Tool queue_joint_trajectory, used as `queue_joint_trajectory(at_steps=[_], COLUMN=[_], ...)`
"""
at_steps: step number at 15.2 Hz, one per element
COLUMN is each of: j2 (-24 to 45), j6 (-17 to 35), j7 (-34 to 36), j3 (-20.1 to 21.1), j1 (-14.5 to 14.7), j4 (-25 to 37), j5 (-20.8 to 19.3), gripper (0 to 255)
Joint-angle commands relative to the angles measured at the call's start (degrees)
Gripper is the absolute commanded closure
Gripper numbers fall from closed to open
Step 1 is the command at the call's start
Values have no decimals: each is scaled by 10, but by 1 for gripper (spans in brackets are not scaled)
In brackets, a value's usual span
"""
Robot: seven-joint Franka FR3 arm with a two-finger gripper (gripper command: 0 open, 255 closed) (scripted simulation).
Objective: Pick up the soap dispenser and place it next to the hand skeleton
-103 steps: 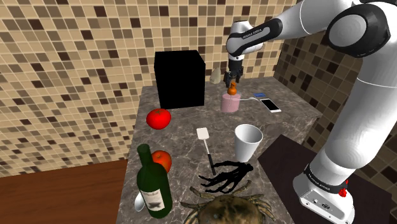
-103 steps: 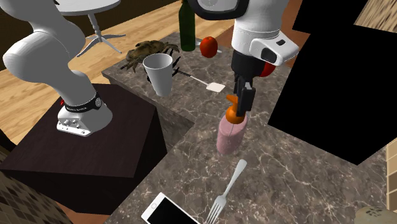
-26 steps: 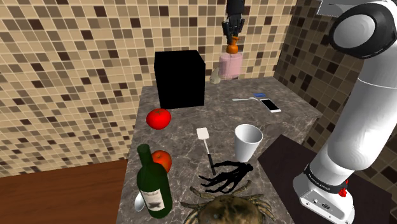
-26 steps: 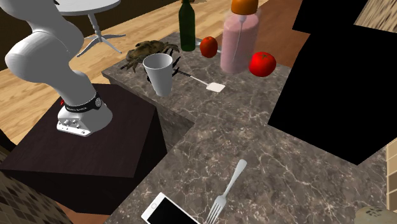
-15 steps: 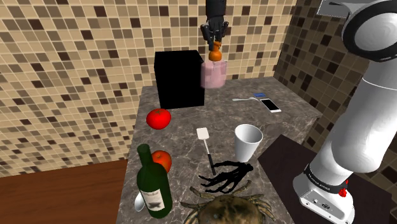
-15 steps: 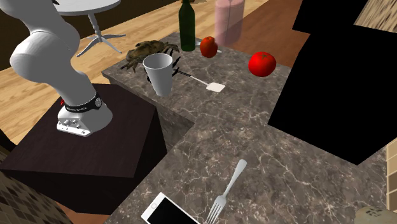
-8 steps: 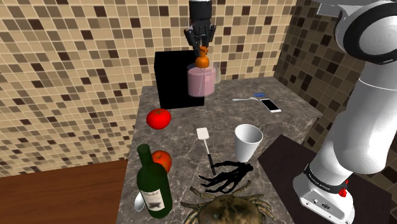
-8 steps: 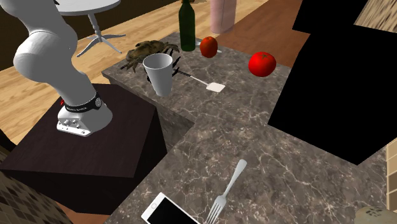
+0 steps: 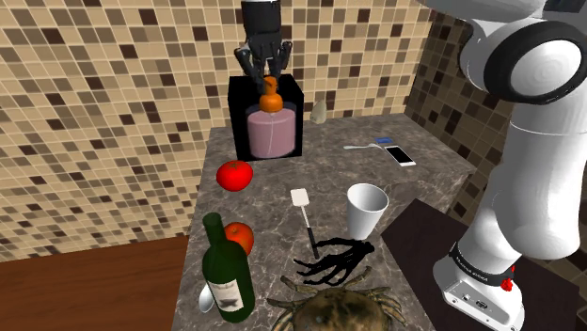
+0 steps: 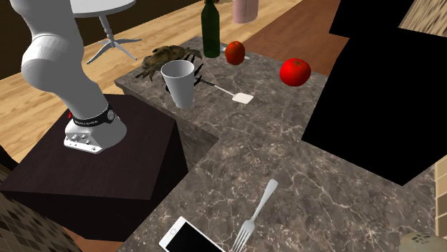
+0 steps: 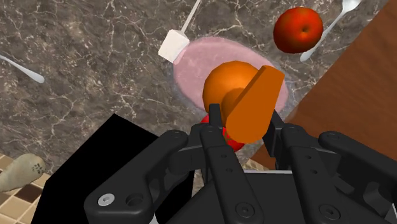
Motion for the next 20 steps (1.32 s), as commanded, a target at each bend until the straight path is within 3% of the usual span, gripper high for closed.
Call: queue_joint_trajectory(at_steps=[1,4,10,20], j2=[34,90,32,-13], j6=[-19,-52,33,135], j7=[26,56,56,55], j3=[8,16,16,15], j1=[22,58,41,29], j4=[52,140,-3,-150], j5=[-9,-23,-9,2], gripper=[255,255,255,255])
